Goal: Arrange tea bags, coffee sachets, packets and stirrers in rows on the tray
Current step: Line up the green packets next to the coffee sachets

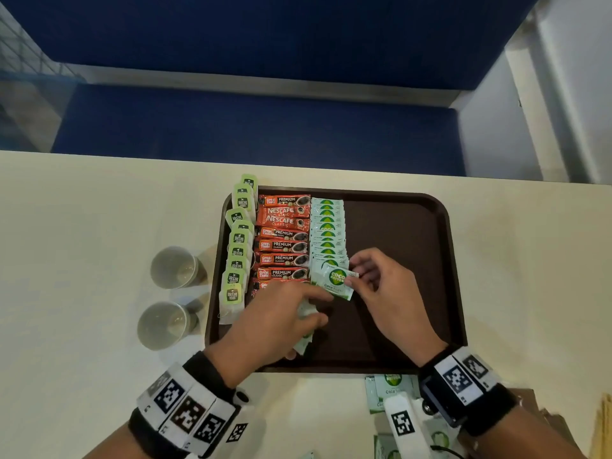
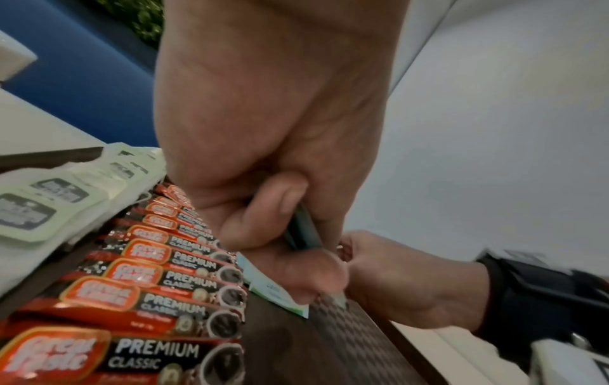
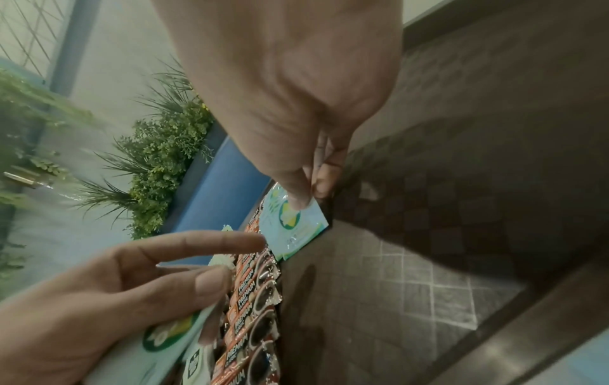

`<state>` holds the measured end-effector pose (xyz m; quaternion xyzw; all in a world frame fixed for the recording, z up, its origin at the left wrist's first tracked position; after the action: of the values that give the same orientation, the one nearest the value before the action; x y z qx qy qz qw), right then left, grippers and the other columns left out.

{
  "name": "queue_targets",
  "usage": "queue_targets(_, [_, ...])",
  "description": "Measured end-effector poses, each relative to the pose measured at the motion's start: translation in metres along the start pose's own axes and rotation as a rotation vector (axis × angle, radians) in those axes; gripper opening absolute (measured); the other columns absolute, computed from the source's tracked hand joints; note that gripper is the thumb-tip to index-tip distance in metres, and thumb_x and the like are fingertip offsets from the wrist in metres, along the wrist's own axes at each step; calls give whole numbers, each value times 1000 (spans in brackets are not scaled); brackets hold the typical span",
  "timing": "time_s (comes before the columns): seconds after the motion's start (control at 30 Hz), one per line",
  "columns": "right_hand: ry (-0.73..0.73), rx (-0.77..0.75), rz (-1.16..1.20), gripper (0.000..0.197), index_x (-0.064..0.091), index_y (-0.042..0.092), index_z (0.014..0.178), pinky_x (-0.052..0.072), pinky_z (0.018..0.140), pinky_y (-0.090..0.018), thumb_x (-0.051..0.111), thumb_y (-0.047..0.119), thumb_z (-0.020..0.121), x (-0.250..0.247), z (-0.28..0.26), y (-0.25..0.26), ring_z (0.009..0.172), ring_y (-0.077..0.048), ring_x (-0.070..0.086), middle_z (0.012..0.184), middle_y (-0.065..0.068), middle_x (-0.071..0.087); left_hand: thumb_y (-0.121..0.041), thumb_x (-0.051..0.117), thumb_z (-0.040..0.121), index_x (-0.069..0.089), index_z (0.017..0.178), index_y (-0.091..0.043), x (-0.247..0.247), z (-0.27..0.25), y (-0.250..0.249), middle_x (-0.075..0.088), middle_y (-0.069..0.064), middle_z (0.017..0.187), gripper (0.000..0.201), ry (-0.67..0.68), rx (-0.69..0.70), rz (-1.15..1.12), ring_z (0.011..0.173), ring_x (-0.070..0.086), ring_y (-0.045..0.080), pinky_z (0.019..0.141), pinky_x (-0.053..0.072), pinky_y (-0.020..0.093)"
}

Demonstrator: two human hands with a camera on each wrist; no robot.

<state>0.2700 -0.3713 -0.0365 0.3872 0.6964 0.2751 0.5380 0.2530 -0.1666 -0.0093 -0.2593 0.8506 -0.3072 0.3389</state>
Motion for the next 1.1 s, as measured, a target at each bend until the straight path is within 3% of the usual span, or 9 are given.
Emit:
queue_targets(0.07, [-21, -3, 18, 28, 69, 23, 106, 50, 70, -16, 86, 9, 88, 3, 4, 0, 79, -9, 62, 89, 3, 68, -33, 75, 101, 64, 146, -45, 9, 1, -4, 65, -9, 140, 48, 80, 24, 139, 80, 76, 12, 58, 59, 26])
queue_targets(0.17, [-37, -31, 42, 35, 68, 22, 114, 53, 72, -18, 86, 10, 88, 5, 7, 2, 81, -10, 63, 91, 3, 68, -34, 72, 103, 50, 159, -42, 15, 5, -10, 59, -3, 157, 60, 127, 43, 275, 116, 70, 22, 69, 47, 21])
queue_targets(0.3, [-43, -42, 58, 39, 66, 21, 120, 54, 73, -19, 87, 10, 88, 7, 9, 6, 82, -10, 63, 92, 4, 67, -33, 71, 104, 47, 162, -38, 15, 9, -12, 58, 1, 157, 63, 109, 36, 278, 117, 70, 24, 69, 49, 21])
queue_targets(0.37, [-51, -38, 56, 40, 66, 21, 120, 54, 73, -19, 87, 11, 88, 8, 9, 6, 81, -9, 63, 91, 4, 67, -33, 71, 104, 46, 162, -38, 13, 9, -12, 59, 3, 154, 63, 95, 21, 272, 114, 71, 25, 75, 52, 25])
queue_targets(0.8, [-80, 29, 21, 43, 64, 23, 124, 56, 74, -16, 87, 20, 89, 8, 4, -2, 84, -4, 67, 92, 8, 70, -37, 71, 103, 52, 158, -37, 8, 10, -5, 60, 1, 153, 58, 46, 9, 288, 103, 73, 23, 76, 55, 27])
queue_targets(0.9, [-151, 22, 21, 37, 65, 22, 122, 56, 73, -18, 86, 23, 91, 2, 1, 3, 84, -5, 66, 94, 8, 68, -37, 75, 100, 70, 137, -34, 2, 11, -3, 69, -5, 133, 37, -68, 14, 71, 80, 72, 9, 55, 60, 24])
queue_targets(0.97, [-195, -1, 70, 30, 67, 22, 117, 57, 72, -21, 83, 26, 93, -4, -5, 14, 82, -9, 66, 94, 6, 68, -37, 78, 98, 75, 113, -30, -6, 11, 0, 74, -5, 109, 16, -188, 14, -145, 62, 73, 13, 48, 59, 28])
queue_targets(1.03, [-113, 32, 197, 27, 69, 24, 112, 57, 74, -21, 83, 35, 92, -6, -13, 27, 82, -11, 67, 91, 4, 71, -37, 79, 97, 75, 102, -28, -14, 9, -2, 74, -2, 94, 12, -276, 21, -313, 52, 72, 20, 47, 62, 38])
queue_targets(1.1, [88, 127, 359, 34, 70, 22, 109, 60, 76, -29, 85, 43, 87, 0, -21, 38, 84, -21, 72, 93, -3, 75, -40, 78, 96, 75, 104, -28, -22, 7, -7, 75, -4, 96, 14, -327, 19, -423, 55, 72, 23, 49, 63, 43])
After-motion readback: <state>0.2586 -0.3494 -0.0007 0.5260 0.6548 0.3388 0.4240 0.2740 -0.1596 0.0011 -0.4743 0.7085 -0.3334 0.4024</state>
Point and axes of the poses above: each hand's wrist, its own z-axis towards the middle knuckle, its own x-axis out of the palm, y = z × x, the point moved 4 cm from there along z, towards the middle knuckle
